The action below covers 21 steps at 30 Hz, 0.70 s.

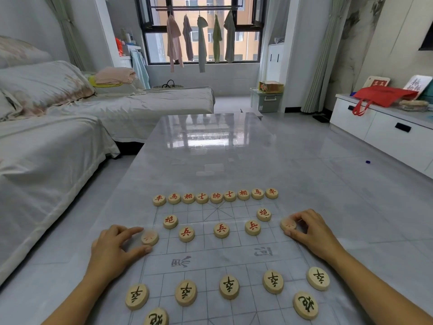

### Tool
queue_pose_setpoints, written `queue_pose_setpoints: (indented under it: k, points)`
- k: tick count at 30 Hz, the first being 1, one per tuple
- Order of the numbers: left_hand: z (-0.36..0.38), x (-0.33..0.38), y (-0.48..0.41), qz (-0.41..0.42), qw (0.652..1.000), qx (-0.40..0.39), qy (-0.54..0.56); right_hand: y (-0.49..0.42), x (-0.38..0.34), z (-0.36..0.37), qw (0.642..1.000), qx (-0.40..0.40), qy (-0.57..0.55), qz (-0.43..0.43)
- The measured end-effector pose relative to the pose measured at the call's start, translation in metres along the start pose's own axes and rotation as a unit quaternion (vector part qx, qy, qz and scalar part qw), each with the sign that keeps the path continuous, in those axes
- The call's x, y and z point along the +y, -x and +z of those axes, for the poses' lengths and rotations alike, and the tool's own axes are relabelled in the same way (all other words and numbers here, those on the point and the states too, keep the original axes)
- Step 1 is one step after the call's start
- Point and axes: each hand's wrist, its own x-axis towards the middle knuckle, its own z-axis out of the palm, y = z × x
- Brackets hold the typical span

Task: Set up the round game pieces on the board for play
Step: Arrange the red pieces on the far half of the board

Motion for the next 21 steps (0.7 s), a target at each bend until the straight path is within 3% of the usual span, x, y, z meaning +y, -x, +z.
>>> queue_pose_setpoints:
  k: [14, 21]
  points:
    - [0.0019, -0.0028, -0.0008, 0.053, 0.998, -0.001, -0.029, 0.0009, -0.0005, 0.0000, 1.000, -0.003, 0.007, -0.007]
    - [0.0000, -0.0011, -0.0008, 0.012, 1.000, -0.016, 0.000, 0.0016, -0.0014, -0.0006, 1.000, -0.005, 0.005, 0.002]
